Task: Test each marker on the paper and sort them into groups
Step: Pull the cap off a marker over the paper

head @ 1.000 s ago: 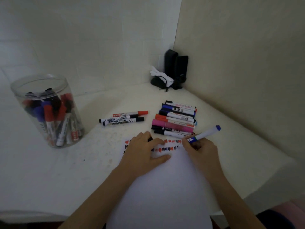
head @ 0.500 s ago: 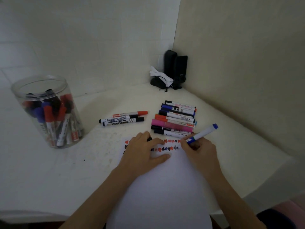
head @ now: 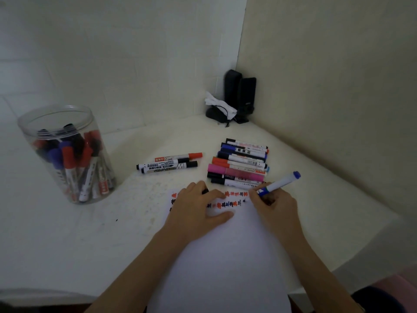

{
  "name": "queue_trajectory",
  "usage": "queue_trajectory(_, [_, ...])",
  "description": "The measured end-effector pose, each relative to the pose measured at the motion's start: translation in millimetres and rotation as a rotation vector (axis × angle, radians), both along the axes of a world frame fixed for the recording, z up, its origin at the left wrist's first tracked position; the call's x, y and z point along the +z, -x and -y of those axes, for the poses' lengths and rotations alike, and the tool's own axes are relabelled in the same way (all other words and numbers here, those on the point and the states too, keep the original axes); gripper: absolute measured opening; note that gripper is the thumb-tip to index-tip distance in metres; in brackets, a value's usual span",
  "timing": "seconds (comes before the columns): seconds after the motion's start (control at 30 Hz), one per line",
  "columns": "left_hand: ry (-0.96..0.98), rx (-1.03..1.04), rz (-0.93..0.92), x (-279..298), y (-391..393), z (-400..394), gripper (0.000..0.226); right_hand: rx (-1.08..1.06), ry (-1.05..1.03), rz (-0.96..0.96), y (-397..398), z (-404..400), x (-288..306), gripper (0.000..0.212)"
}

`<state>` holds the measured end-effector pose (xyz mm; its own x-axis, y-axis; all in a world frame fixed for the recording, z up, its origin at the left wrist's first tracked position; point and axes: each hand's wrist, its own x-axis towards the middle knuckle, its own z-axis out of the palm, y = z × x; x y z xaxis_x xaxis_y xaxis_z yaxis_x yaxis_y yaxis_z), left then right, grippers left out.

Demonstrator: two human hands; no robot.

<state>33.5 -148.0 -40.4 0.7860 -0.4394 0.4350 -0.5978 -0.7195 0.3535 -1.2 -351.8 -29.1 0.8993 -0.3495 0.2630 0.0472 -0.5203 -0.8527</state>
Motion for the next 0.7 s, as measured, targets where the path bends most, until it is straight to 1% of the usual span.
queue_trajectory(0.17, [-0.023,0.013,-0.018,-0.8,-0.1,-0.3,0.053,-0.005,0.035,-0.001,1.2,-4.0,1.9,0.015])
queue_trajectory(0.23, [0.009,0.003,-0.041,2.5,2.1,0.3,0.046,-0.007,0.016,-0.011,2.2,-3.2,2.9,0.019])
queue_trajectory(0.3, [0.158,-0.020,-0.186,10.5,4.0,-2.4,0.034,-0.038,-0.054,-0.016,2.7,-0.5,7.1,0.027])
queue_trajectory(0.33, [0.234,-0.031,-0.284,16.4,4.7,-5.0,0.032,-0.052,-0.102,-0.011,3.3,0.0,10.9,0.026])
queue_trajectory(0.37, [0.278,-0.046,-0.369,21.2,4.5,-8.4,0.033,-0.053,-0.151,-0.006,4.2,-0.3,15.0,0.021])
queue_trajectory(0.4, [0.291,-0.060,-0.414,25.5,4.2,-12.1,0.033,-0.049,-0.193,-0.007,5.1,-1.0,18.7,0.012])
queue_trajectory(0.47, [0.314,-0.061,-0.447,31.5,4.1,-19.8,0.034,-0.038,-0.259,-0.009,7.3,-3.4,25.6,0.002])
queue_trajectory(0.5, [0.352,-0.060,-0.458,33.4,6.0,-23.7,0.034,-0.032,-0.296,-0.008,8.9,-5.0,28.4,0.003])
queue_trajectory(0.57, [0.449,-0.082,-0.491,30.4,13.7,-31.7,0.035,0.007,-0.381,-0.018,13.8,-12.0,34.6,0.007])
queue_trajectory(0.6, [0.508,-0.087,-0.515,27.0,19.1,-35.9,0.037,0.043,-0.441,-0.028,16.9,-18.1,37.2,0.013])
queue_trajectory(0.67, [0.679,-0.059,-0.578,20.7,28.5,-43.0,0.035,0.109,-0.562,-0.068,23.3,-36.3,41.7,0.022])
queue_trajectory(0.7, [0.766,-0.033,-0.596,19.1,31.0,-45.6,0.033,0.132,-0.595,-0.095,25.4,-46.6,43.0,0.022])
